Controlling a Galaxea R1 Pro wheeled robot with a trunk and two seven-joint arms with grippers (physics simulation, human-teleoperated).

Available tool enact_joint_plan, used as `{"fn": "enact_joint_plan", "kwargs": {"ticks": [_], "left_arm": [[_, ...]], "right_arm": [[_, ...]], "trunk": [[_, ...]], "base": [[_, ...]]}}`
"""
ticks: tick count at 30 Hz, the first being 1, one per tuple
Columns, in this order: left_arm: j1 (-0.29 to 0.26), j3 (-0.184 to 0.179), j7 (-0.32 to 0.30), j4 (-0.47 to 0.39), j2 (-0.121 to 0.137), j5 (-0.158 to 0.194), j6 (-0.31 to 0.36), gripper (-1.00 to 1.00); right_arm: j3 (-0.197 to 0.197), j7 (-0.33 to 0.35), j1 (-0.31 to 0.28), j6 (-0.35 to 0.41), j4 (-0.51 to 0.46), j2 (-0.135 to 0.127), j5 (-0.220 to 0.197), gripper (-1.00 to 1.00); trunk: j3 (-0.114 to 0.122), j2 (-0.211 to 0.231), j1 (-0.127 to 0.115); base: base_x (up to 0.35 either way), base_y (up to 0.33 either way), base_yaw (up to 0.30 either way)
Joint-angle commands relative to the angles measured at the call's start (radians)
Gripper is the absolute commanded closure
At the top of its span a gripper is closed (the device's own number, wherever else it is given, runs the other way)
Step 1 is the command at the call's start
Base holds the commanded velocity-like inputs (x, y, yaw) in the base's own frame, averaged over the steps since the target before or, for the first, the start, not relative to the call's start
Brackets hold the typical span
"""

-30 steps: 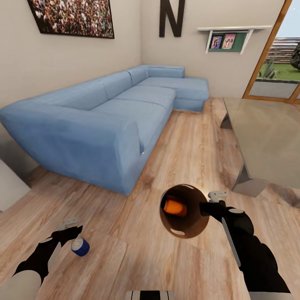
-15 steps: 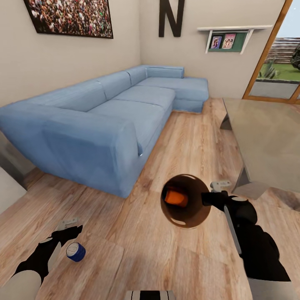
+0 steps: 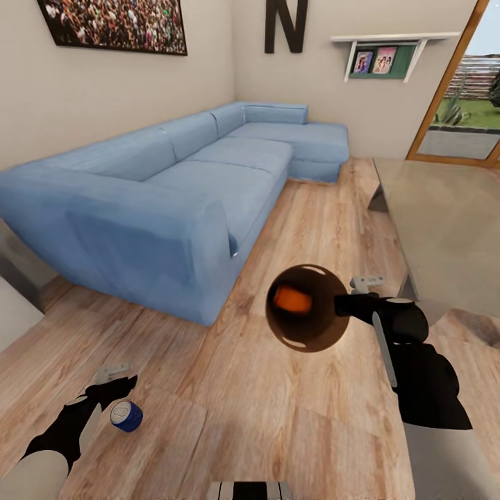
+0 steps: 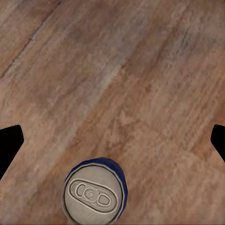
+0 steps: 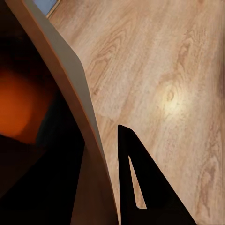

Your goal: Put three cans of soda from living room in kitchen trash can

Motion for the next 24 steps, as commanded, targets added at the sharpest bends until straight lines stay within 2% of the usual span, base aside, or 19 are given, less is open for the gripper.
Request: {"fn": "enact_joint_plan", "kwargs": {"ticks": [1, 10, 24], "left_arm": [[0.0, 0.0, 0.0, 0.0, 0.0, 0.0, 0.0, -1.0], [-0.001, 0.006, 0.002, 0.001, 0.001, 0.006, 0.005, -1.0], [-0.001, 0.008, 0.04, 0.001, 0.006, 0.01, 0.009, -1.0]], "right_arm": [[0.001, 0.004, -0.004, 0.001, 0.0, 0.0, -0.019, 1.0], [0.008, 0.003, -0.047, 0.001, 0.001, 0.002, -0.016, 1.0], [0.012, 0.001, -0.054, 0.001, 0.001, 0.001, -0.016, 1.0]], "trunk": [[-0.004, 0.0, 0.0], [-0.039, -0.002, 0.004], [-0.093, -0.006, 0.011]], "base": [[0.0, 0.0, 0.0], [0.0, 0.0, 0.0], [0.0, 0.0, 0.0]]}}
